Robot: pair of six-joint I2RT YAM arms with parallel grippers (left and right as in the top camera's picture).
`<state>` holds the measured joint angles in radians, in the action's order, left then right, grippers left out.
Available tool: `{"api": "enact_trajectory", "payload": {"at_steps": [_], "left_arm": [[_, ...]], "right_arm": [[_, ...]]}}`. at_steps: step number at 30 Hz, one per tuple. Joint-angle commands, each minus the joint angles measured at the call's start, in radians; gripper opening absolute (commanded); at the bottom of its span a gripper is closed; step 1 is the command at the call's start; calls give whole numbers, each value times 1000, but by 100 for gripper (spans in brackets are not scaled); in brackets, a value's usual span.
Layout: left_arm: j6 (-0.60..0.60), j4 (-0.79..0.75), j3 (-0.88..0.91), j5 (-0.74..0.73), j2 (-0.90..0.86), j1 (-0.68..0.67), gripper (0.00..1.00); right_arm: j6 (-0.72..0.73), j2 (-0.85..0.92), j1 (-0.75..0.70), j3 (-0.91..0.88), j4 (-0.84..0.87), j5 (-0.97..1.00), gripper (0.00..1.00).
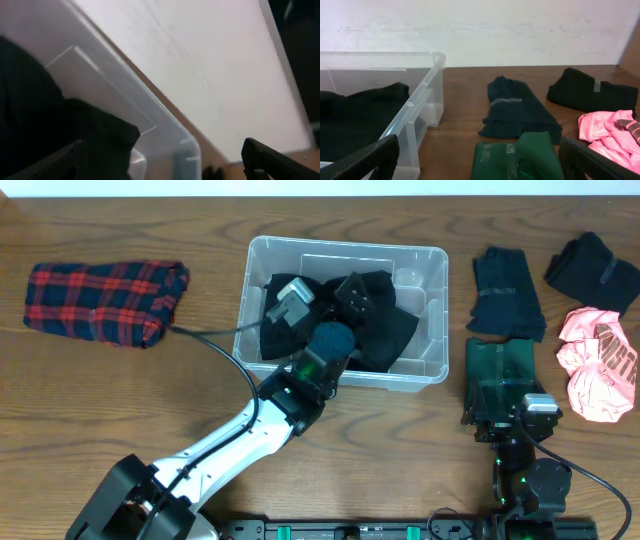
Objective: Pack container
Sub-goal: 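Carry the black garment with the left gripper into the clear bin and release, then move the left gripper back to the red plaid shirt and grasp it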
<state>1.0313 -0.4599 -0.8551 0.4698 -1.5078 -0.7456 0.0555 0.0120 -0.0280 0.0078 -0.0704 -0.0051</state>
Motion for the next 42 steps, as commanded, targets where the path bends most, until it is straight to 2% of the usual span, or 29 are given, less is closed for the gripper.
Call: {"api": "enact_trajectory", "payload": {"at_steps": [1, 8, 11, 15, 22, 26, 29, 32, 37, 42], "left_arm": [[-276, 67, -89, -28, 39, 14, 98], [-610, 488, -246, -37, 127, 94, 98], [-668, 642, -276, -45, 180, 166, 98], [-680, 789, -277, -80, 258, 311, 98], [-670, 898, -276, -172, 288, 605, 98], [-507, 940, -275, -200, 259, 780, 98], [-365, 972, -275, -280, 215, 933, 98], [-341, 949, -275, -383, 158, 1046, 98], [-342, 875, -275, -490, 18, 1162, 98], [-341, 790, -275, -553, -140, 1188, 98]], "right_arm": [[-11, -6, 10, -3, -4, -6, 99], [-11, -6, 10, -3, -3, -6, 99], [-11, -6, 10, -3, -3, -6, 99], [-11, -6, 10, -3, -3, -6, 99], [-11, -6, 10, -3, -3, -6, 99], [-11, -6, 10, -3, -3, -6, 99], [-11, -6, 10, -3, -3, -6, 99], [-11, -6, 10, -3, -3, -6, 99], [-11, -6, 10, -3, -3, -6, 99], [-11, -6, 10, -3, -3, -6, 99]]}}
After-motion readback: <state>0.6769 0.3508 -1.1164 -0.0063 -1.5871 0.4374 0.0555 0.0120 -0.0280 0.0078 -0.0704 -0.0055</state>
